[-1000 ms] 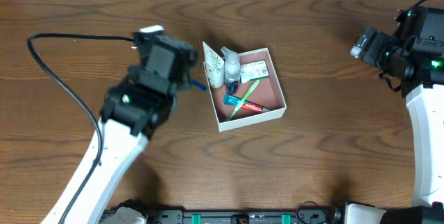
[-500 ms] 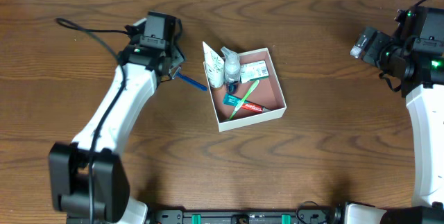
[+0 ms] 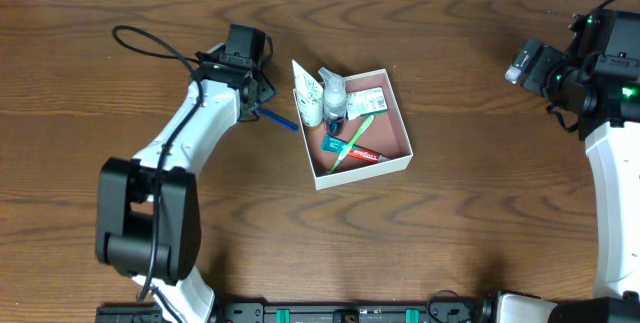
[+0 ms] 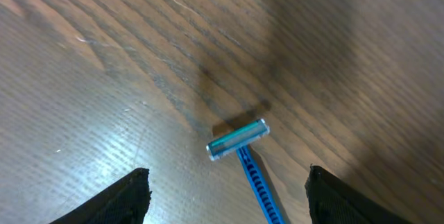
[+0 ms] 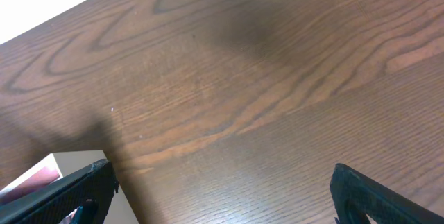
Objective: Pack container
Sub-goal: 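Lower the left gripper onto the blue razor head and grasp it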
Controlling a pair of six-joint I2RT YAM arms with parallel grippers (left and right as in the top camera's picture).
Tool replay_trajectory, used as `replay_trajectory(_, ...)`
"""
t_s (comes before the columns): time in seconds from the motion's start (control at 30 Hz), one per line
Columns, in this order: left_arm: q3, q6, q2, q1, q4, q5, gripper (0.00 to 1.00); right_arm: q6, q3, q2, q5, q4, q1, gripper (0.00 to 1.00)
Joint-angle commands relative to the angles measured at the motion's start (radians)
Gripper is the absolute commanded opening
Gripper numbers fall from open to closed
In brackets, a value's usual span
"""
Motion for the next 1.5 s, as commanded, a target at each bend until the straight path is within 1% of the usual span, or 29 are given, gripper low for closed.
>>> replay_trajectory(0.0,0.004,0.050,0.045,0.000,0.040,0.018,0.73,-0.011,0.013,-0.002,-0.003,-0.001,-0.006,0.99)
replay_trajectory(0.1,0.004,0.204,0.080,-0.003,0.093,0.080,0.73,-0.011,0.013,-0.002,-0.003,-0.001,-0.006,0.99)
replay_trajectory(0.13,0.004,0.226,0.088,-0.003,0.094,0.085,0.73,-0.011,0.013,-0.002,-0.003,-0.001,-0.006,0.99)
replay_trajectory(0.33,0.004,0.323,0.125,-0.002,0.093,0.084,0.73,-0.011,0.013,-0.002,-0.003,-0.001,-0.006,0.99)
replay_trajectory(0.43,0.004,0.339,0.135,-0.002,0.090,0.084,0.73,-0.011,0.013,-0.002,-0.003,-0.001,-0.006,0.99)
replay_trajectory(0.73,0.004,0.451,0.181,-0.002,0.098,0.081,0.72,-0.011,0.013,-0.002,-0.003,-0.001,-0.006,0.99)
replay_trajectory(0.93,0.004,0.483,0.184,-0.001,0.114,0.069,0.51,-0.011,0.013,-0.002,-0.003,-0.001,-0.006,0.99)
replay_trajectory(1.1,0.004,0.485,0.184,-0.001,0.120,0.066,0.38,-0.012,0.013,-0.002,-0.003,-0.001,-0.006,0.99)
replay_trajectory(1.37,0.004,0.485,0.184,-0.001,0.124,0.066,0.20,-0.011,0.013,-0.002,-0.003,-0.001,-0.006,0.99)
replay_trajectory(1.47,0.004,0.485,0.184,-0.001,0.124,0.066,0.19,-0.011,0.012,-0.002,-0.003,-0.001,-0.006,0.99)
